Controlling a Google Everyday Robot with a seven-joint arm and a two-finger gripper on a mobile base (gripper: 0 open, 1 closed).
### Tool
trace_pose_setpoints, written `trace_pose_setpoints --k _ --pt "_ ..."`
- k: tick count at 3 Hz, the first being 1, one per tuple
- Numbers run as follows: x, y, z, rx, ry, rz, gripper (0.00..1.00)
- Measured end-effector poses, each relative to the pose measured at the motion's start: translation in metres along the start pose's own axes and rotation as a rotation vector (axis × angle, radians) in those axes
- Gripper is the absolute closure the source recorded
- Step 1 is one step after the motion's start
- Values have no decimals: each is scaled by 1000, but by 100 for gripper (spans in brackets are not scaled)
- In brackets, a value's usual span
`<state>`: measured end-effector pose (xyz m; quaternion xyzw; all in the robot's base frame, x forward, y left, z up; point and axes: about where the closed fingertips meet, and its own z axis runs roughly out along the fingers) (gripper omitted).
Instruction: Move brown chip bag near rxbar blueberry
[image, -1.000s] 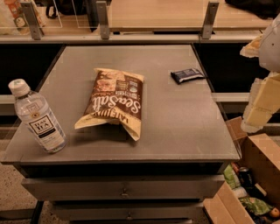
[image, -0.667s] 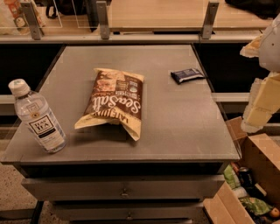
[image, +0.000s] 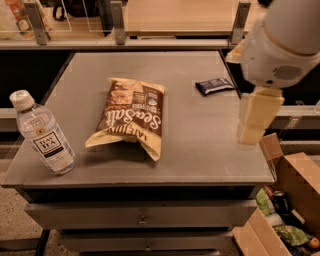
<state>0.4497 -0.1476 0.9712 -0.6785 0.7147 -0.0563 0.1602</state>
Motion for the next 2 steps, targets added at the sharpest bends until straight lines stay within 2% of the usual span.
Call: trace_pose_setpoints --k 1,2 --pt "-47 -11 16 -16 20 -125 0" --pt "-88 -22 31 -37 27 -221 0"
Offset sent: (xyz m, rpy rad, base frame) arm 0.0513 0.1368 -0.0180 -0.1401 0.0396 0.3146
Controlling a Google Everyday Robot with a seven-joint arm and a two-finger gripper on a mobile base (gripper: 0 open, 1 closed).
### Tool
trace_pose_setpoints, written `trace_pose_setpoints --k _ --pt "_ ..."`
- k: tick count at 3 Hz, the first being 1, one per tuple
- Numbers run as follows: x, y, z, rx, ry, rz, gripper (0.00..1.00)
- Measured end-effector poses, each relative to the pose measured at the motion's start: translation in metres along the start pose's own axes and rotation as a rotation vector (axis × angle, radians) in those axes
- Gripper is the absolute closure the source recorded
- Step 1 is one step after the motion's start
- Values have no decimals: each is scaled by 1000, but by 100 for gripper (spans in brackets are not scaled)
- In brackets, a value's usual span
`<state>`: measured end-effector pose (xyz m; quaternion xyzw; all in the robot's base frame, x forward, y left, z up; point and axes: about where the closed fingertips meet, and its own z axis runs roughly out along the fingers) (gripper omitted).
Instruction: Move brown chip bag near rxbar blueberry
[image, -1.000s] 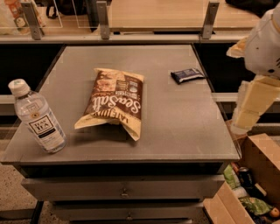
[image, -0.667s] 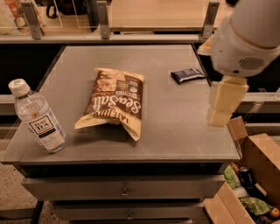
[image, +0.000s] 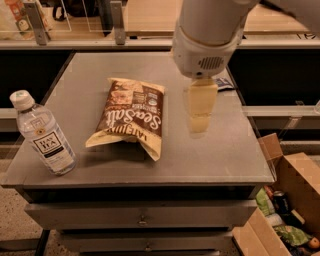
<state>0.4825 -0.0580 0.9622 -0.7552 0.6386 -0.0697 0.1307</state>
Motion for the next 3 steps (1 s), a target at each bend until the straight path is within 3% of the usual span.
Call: trace_pose_setpoints --k 2,3 --pt "-3 -3 -5 27 13 -21 0" --pt "-13 -13 -8 57 11 -82 0"
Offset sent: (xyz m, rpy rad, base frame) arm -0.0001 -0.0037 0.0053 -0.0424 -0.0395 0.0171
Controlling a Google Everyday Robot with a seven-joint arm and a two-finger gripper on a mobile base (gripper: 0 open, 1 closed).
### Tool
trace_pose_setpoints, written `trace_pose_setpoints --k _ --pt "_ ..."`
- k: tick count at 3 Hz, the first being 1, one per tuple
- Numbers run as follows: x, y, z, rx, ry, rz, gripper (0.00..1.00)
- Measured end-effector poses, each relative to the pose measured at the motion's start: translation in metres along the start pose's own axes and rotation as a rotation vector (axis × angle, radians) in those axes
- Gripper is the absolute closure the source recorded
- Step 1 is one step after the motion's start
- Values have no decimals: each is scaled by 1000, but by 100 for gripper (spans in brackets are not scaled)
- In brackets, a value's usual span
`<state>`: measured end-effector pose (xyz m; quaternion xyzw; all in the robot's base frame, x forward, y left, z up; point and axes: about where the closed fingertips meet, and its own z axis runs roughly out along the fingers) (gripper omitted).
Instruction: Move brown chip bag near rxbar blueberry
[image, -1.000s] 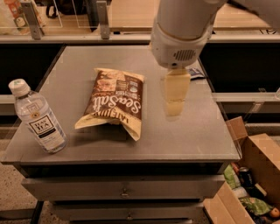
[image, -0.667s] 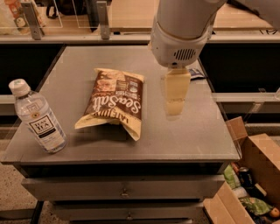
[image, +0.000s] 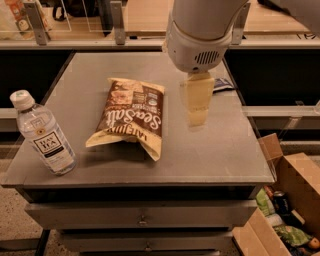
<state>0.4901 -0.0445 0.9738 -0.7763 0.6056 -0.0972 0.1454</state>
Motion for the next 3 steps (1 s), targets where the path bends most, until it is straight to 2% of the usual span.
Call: trace_pose_setpoints --k 1,2,3 --pt "-19 -12 9 10 0 -63 0" --pt "-45 -41 39 1 18 -128 0" --pt "-46 -43 42 -1 18 -131 0"
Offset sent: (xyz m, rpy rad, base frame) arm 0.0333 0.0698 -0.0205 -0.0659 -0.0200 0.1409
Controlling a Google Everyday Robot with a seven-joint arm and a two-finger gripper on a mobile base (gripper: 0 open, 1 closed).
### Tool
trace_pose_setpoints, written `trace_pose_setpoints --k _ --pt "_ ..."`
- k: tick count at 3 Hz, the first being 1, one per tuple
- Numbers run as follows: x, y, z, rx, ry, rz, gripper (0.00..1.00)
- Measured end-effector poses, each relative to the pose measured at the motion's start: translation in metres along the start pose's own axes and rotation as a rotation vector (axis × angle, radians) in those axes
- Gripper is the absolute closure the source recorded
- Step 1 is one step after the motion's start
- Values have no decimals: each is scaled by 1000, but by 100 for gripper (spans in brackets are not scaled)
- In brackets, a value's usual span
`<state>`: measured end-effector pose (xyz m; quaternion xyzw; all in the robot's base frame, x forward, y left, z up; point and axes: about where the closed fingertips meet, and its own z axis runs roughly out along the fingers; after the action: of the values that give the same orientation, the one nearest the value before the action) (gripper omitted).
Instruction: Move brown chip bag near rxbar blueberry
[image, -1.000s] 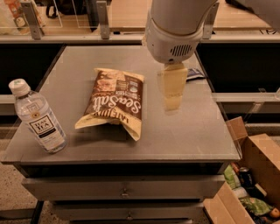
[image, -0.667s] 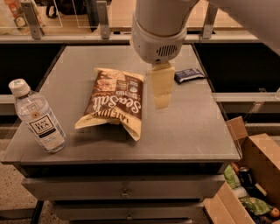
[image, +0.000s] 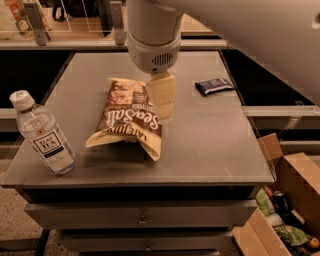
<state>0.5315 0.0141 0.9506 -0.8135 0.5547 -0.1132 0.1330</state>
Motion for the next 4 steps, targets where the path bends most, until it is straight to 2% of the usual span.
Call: trace_pose_setpoints --k 1,2,3,4 --pt "3 0 1 20 3 -34 0" --pt "11 -8 9 47 31 -94 0" --pt "20 -17 21 56 9 -150 0" --pt "17 -24 43 23 -51 -225 0"
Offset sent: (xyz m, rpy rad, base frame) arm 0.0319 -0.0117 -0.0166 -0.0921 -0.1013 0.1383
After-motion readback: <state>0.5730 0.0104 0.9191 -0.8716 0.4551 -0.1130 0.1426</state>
